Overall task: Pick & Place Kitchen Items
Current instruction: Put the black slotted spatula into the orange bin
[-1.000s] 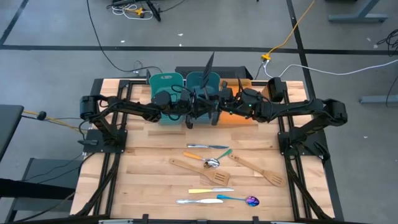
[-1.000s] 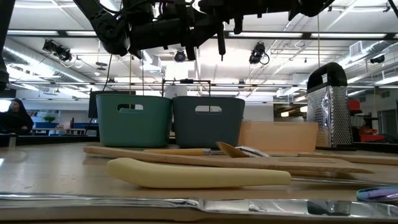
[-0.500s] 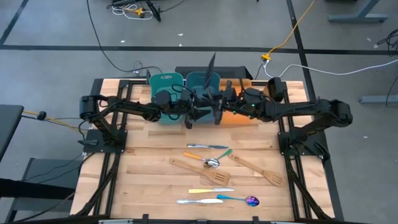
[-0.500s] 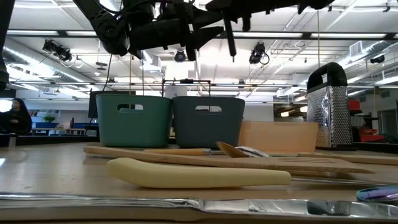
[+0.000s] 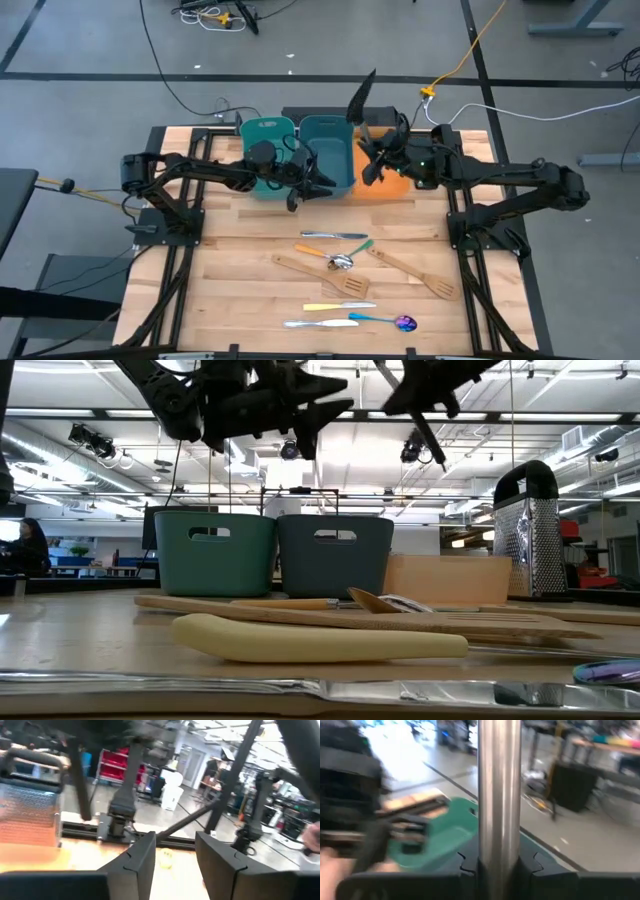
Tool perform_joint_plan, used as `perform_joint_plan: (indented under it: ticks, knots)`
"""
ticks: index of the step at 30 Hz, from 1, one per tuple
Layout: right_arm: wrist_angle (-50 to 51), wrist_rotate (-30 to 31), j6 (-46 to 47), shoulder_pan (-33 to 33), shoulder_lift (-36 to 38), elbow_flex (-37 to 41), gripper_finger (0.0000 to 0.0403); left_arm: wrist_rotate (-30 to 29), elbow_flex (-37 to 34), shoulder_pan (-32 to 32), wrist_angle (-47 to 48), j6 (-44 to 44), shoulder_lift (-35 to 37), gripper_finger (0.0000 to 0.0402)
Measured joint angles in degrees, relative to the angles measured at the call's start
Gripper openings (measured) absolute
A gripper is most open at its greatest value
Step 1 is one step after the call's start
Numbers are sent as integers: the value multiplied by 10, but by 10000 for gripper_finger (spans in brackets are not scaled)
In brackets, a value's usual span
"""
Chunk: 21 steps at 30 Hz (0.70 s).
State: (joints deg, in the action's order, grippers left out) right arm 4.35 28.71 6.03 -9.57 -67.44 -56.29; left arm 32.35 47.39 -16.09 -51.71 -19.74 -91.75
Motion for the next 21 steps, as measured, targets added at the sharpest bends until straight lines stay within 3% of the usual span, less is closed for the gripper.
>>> perform_joint_plan:
  ticks: [8,11,21]
  knots:
    - [46,5,30,-57,2,14,63,-4,0,16,107,60,58,116]
    - [35,-10,43,-82,4,43,63,-39,0,27,185,93,98,115]
    - [-37,-58,71,-180,4,125,63,-348,0,113,489,175,255,115]
